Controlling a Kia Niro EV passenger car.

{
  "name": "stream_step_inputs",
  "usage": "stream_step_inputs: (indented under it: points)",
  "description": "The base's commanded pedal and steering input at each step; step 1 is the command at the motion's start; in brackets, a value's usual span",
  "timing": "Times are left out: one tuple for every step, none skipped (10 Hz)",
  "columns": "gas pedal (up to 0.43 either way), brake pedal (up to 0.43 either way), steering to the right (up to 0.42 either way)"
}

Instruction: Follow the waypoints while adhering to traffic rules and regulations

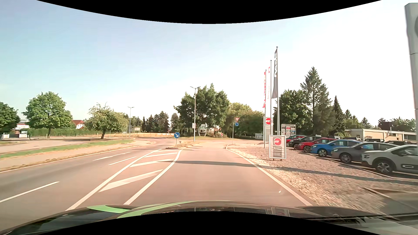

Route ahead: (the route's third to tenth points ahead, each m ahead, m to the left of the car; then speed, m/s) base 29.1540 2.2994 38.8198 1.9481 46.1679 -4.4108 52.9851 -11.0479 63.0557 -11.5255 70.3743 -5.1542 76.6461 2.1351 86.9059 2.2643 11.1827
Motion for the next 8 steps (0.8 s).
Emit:
stream_step_inputs:
  points:
    - [0.000,0.177,-0.007]
    - [0.000,0.183,-0.007]
    - [0.000,0.183,-0.006]
    - [0.000,0.183,-0.003]
    - [0.000,0.183,-0.001]
    - [0.000,0.183,-0.001]
    - [0.000,0.183,-0.001]
    - [0.000,0.183,-0.001]
